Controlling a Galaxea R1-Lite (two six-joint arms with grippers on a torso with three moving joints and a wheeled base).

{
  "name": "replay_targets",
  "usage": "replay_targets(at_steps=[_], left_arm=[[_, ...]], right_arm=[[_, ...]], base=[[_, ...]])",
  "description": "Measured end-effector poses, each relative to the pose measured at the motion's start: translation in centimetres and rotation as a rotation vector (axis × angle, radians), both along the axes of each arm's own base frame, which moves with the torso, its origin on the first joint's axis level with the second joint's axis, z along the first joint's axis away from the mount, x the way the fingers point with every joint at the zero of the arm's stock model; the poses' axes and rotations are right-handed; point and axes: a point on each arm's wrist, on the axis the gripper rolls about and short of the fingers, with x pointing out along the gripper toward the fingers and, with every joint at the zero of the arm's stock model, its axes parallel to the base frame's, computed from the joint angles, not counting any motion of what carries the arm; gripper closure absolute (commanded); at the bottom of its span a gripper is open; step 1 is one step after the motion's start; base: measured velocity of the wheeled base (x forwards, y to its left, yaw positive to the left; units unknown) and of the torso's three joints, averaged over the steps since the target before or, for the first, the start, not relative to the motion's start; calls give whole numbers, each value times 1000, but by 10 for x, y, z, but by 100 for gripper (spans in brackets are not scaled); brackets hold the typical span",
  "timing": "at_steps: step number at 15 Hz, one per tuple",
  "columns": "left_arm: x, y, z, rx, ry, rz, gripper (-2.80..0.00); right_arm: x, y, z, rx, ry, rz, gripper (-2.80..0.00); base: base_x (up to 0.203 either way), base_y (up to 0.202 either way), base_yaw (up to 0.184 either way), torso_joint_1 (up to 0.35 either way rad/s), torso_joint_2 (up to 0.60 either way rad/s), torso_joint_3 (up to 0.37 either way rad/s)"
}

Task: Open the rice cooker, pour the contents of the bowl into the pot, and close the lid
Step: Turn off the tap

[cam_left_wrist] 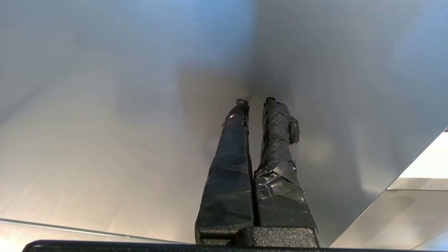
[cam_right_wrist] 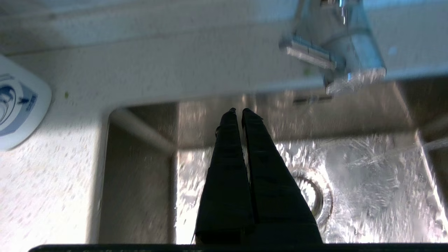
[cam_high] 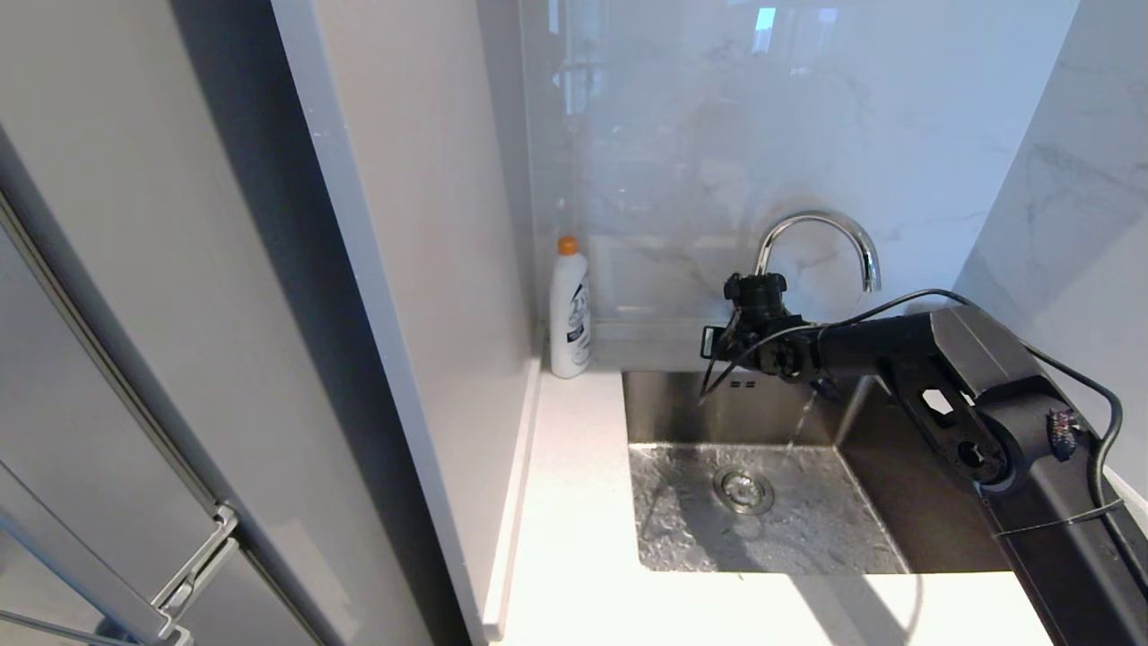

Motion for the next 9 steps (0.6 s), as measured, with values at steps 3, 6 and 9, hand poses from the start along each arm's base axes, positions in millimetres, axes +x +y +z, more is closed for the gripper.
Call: replay_targets(at_steps=[3, 6, 9], left_arm=[[0, 0, 0, 0, 0, 0, 0], [0, 0, 0, 0, -1, 0, 0], [0, 0, 0, 0, -1, -1, 0]], right_arm=[[8, -12, -10, -87, -57, -12, 0], [11, -14, -17, -130, -73, -28, 0], [15, -19, -18, -140, -115, -45, 0]], base=[[0, 0, 0, 0, 0, 0], [0, 0, 0, 0, 0, 0], [0, 0, 0, 0, 0, 0]])
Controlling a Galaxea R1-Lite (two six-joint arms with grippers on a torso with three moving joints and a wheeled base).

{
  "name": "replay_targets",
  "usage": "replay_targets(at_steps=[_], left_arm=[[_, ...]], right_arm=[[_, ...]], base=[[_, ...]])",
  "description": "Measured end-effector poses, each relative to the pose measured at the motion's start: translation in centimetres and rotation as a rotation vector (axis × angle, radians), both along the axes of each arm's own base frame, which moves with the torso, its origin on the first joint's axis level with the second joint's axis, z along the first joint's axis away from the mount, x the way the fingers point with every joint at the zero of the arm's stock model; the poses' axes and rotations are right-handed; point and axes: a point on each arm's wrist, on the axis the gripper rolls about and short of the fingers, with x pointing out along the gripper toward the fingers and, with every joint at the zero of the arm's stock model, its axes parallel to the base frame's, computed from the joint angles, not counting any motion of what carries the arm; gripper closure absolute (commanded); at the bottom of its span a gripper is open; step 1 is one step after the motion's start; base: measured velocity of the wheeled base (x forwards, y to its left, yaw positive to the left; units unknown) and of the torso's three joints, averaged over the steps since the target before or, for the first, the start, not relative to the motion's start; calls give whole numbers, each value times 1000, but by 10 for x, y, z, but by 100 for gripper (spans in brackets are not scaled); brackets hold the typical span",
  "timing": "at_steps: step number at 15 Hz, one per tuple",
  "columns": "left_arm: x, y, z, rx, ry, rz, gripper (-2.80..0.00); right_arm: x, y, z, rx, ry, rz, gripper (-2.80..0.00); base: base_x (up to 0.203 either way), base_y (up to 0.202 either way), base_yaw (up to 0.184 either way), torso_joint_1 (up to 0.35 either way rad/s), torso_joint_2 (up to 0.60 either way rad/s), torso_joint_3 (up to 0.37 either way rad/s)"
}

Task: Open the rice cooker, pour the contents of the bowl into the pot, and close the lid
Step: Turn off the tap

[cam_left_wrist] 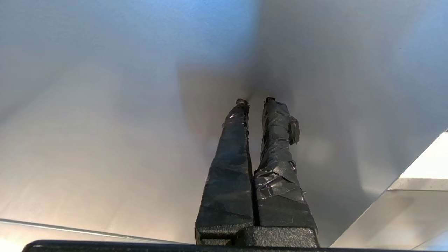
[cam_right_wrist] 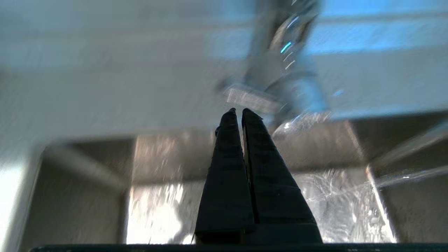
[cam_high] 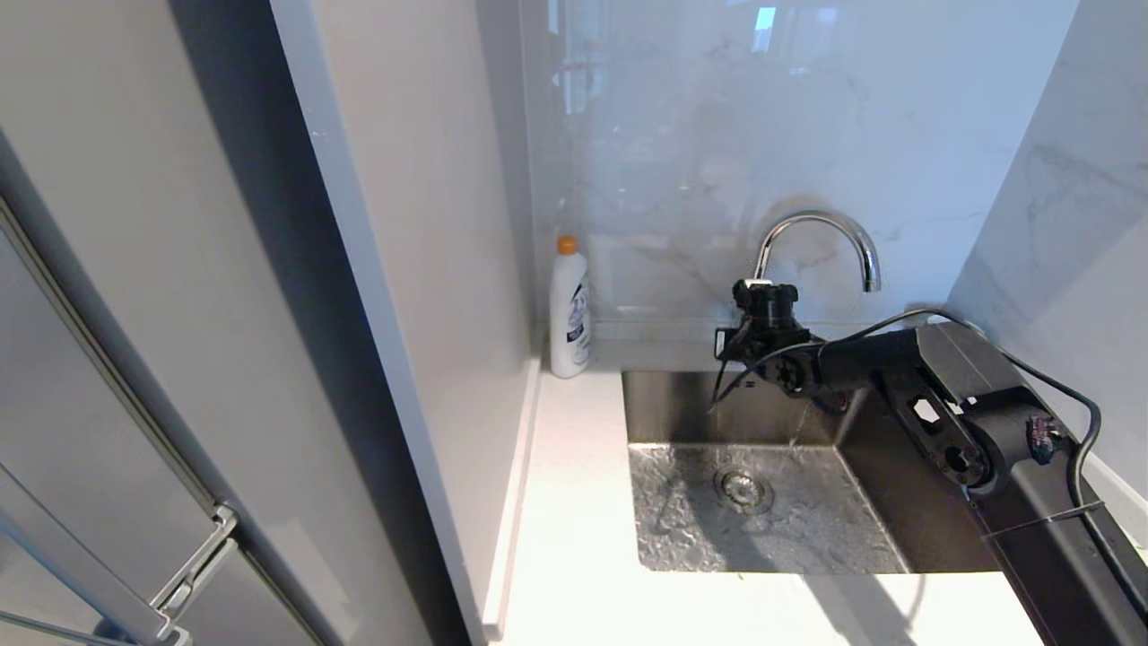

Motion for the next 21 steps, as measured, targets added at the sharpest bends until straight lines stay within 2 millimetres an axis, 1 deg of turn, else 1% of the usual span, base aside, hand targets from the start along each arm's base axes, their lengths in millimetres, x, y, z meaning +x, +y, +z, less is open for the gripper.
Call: replay_targets(at_steps=[4, 6, 12, 19, 21], left_arm=[[0, 0, 0, 0, 1, 1, 0], [0, 0, 0, 0, 0, 1, 0], [0, 0, 0, 0, -1, 1, 0], [0, 0, 0, -4, -4, 1, 0], [0, 0, 0, -31, -6, 17, 0]], right_arm=[[5, 1, 6, 20, -122, -2, 0], [6, -1, 1, 17, -118, -6, 0], [8, -1, -13, -2, -108, 8, 0], [10, -5, -17, 5, -127, 3, 0], [10, -6, -18, 5, -125, -3, 0]], base=[[0, 0, 0, 0, 0, 0], [0, 0, 0, 0, 0, 0], [0, 0, 0, 0, 0, 0], [0, 0, 0, 0, 0, 0], [0, 0, 0, 0, 0, 0]])
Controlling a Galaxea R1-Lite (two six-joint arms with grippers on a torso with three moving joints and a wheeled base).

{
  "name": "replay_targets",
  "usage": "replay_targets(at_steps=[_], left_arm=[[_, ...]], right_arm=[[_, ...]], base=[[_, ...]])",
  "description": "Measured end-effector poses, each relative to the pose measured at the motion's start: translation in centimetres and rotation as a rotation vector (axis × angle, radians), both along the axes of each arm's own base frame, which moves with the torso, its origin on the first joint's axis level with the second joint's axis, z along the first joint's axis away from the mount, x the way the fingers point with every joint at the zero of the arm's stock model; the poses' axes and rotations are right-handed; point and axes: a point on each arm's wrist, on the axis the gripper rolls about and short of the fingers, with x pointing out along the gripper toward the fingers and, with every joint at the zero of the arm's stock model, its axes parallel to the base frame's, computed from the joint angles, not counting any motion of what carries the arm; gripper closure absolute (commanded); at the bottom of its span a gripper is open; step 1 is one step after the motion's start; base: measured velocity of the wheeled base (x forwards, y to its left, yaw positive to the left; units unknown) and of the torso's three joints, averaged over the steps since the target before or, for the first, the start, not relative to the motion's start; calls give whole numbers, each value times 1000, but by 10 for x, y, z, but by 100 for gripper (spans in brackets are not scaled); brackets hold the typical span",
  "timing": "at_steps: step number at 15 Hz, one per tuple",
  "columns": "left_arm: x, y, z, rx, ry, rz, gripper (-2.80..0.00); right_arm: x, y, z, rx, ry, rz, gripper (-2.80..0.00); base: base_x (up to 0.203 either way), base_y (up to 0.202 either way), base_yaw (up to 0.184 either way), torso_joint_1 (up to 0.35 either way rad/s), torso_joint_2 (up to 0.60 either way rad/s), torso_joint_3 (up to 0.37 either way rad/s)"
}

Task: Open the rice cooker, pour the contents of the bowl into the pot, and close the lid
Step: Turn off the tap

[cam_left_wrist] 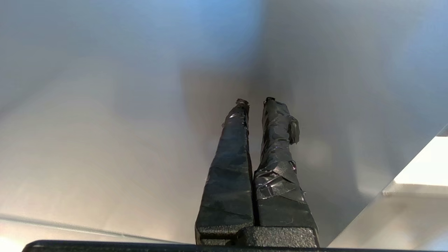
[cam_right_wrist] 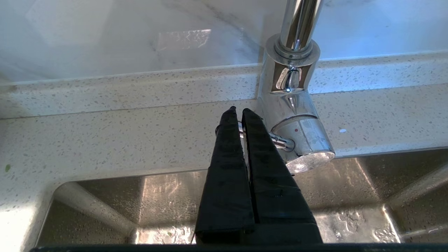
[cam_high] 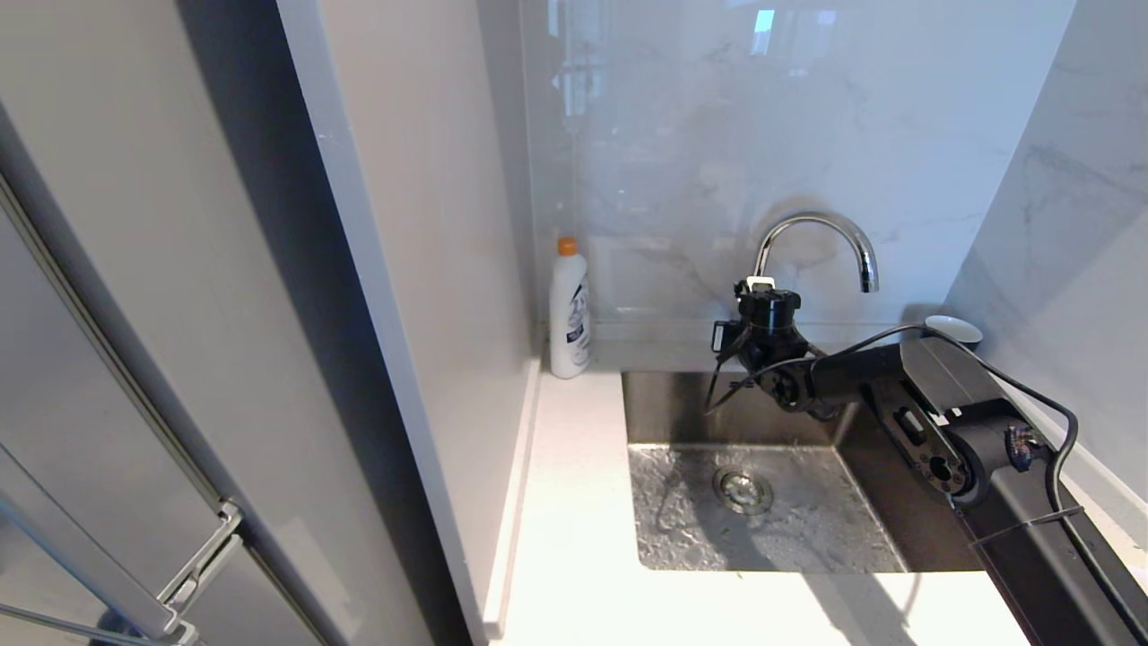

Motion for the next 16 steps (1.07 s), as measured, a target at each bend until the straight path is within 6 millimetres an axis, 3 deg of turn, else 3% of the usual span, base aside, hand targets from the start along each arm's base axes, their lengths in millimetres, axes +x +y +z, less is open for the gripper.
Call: replay_targets(at_steps=[16], left_arm=[[0, 0, 0, -19, -8, 18, 0]], right_arm=[[-1, 3, 10, 10, -37, -30, 0]], base=[[0, 0, 0, 1, 1, -14]])
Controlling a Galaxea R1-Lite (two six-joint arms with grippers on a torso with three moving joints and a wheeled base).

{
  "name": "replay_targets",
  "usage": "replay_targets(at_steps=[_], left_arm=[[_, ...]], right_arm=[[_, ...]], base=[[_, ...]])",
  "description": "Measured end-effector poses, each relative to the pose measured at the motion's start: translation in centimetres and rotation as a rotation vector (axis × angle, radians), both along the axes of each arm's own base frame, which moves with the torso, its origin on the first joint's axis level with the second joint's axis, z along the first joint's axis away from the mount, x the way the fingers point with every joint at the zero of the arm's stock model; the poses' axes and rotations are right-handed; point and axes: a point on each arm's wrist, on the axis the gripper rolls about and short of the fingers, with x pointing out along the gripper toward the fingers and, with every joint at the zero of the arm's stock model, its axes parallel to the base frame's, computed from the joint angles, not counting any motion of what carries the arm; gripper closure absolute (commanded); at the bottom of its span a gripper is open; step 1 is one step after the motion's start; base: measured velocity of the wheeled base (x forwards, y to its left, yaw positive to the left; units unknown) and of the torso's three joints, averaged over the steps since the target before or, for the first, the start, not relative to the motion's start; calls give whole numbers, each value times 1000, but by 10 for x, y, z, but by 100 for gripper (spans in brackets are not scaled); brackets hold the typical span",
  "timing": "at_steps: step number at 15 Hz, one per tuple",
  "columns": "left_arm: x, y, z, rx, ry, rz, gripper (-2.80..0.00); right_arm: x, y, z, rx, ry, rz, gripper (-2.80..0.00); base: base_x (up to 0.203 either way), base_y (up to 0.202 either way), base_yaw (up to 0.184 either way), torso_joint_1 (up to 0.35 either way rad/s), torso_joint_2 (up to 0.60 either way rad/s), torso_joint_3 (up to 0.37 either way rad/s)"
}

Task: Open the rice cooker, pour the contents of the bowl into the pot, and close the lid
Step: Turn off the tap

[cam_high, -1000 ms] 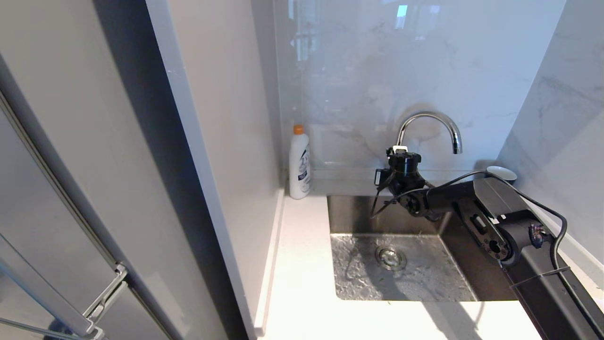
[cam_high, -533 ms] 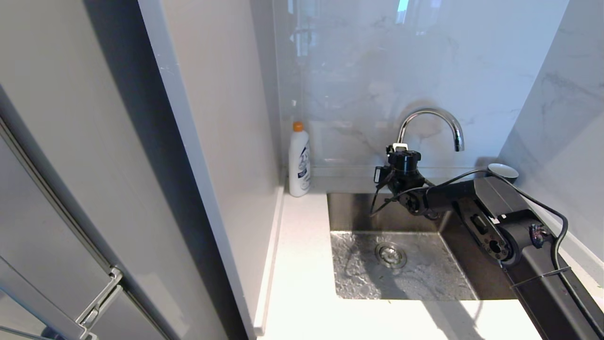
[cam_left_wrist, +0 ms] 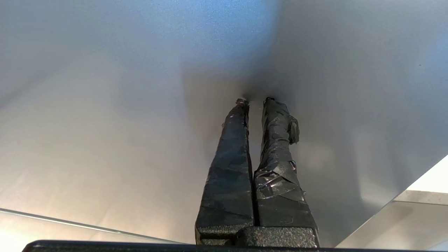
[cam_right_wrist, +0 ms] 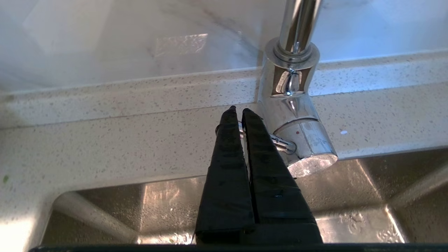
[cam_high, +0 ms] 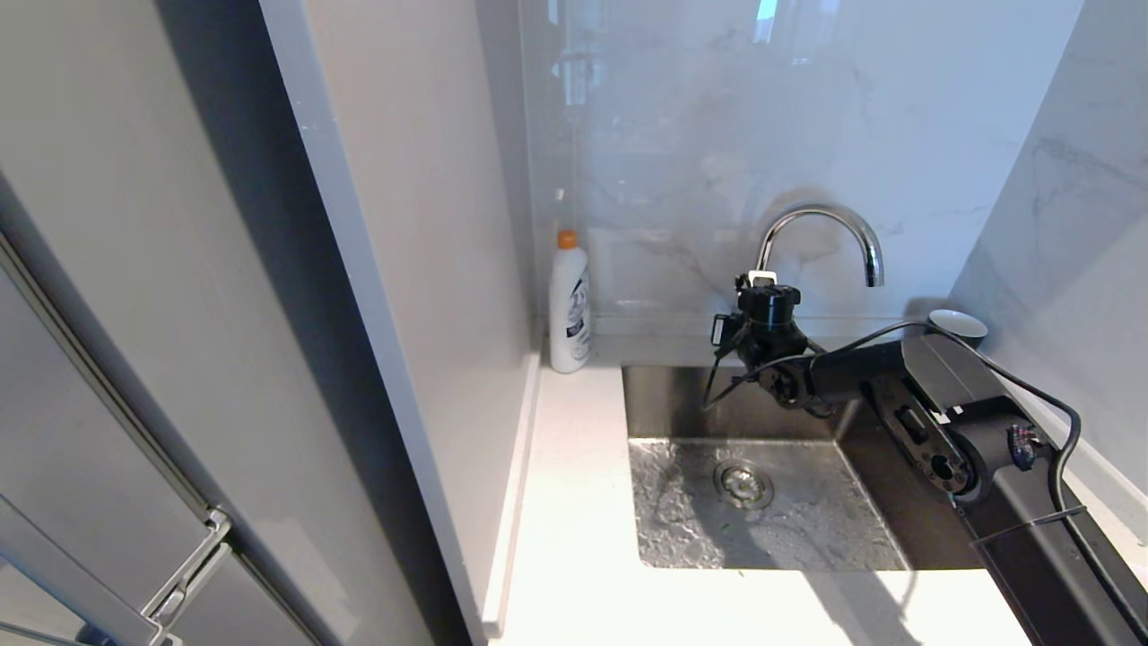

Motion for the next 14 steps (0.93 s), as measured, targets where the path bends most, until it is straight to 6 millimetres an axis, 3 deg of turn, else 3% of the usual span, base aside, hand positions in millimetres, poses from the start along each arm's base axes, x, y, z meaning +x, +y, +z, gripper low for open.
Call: replay_targets(at_steps=[3, 5, 10, 14], left_arm=[[0, 0, 0, 0, 0, 0, 0], [0, 0, 0, 0, 0, 0, 0], [0, 0, 0, 0, 0, -1, 0], [0, 0, 0, 0, 0, 0, 0]], right_arm=[[-2, 0, 10, 19, -23, -20, 0], [-8, -1, 30, 48, -52, -28, 0], [-39, -4, 111, 97, -139, 2, 0], [-79, 3, 171, 116, -167, 64, 0]], base=[[0, 0, 0, 0, 0, 0], [0, 0, 0, 0, 0, 0], [0, 0, 0, 0, 0, 0], [0, 0, 0, 0, 0, 0]])
